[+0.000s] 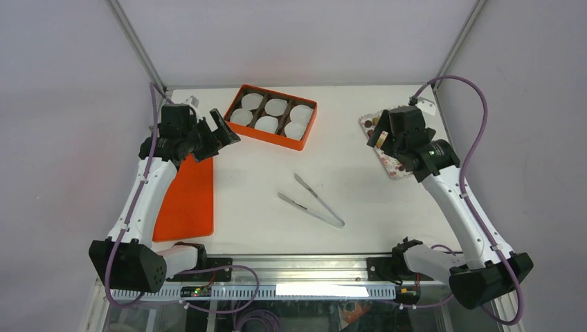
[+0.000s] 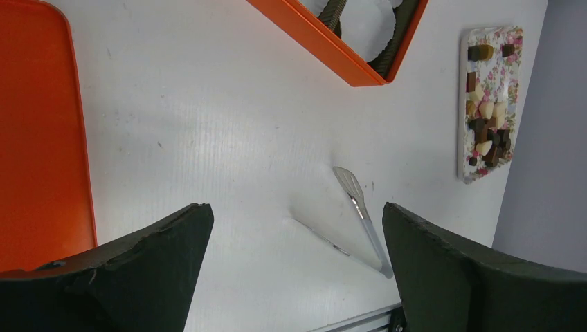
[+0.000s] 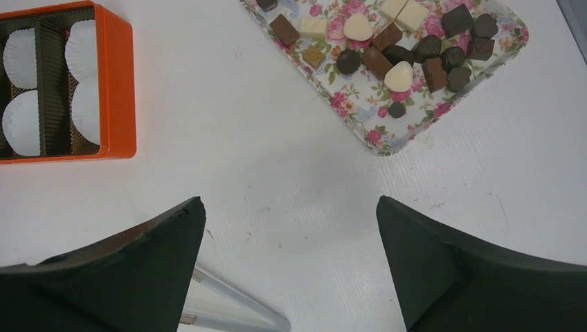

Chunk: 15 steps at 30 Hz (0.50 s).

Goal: Pack the chocolate

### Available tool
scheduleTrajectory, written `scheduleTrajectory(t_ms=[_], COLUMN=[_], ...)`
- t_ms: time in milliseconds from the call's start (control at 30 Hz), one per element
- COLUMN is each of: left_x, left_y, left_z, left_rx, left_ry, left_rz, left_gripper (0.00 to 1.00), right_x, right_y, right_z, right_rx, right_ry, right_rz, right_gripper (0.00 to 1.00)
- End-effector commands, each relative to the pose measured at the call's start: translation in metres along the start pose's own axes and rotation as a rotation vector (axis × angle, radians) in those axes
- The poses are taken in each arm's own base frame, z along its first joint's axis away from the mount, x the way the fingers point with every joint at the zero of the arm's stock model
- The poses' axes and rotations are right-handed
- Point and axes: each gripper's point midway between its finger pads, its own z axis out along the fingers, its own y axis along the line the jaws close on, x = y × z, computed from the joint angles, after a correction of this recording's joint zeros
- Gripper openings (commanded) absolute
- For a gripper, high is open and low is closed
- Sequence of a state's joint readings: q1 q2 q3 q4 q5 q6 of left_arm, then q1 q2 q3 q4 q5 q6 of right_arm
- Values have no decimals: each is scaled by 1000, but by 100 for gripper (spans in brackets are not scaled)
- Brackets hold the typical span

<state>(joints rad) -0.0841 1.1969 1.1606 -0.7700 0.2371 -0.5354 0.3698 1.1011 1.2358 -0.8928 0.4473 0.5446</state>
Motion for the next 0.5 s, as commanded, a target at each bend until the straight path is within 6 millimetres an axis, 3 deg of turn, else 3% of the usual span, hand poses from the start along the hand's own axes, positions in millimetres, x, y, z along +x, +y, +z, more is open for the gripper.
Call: scheduleTrajectory(t_ms=[0, 333, 467], left_x=[-15, -20, -43], left_y=[-10, -4, 4], left_z=[-7, 4, 15], left_rx=[27, -11, -87], left_ry=[-56, -50, -77], left_rz=[10, 11, 44], left_gripper=[99, 99, 99], right_x=[-14, -10, -11], right_y=[5, 7, 11], right_z=[2, 7, 9], right_rx=[-8, -8, -18], right_ry=[-53, -39, -37], right_rz=[40, 32, 30], right_gripper=[99, 99, 99])
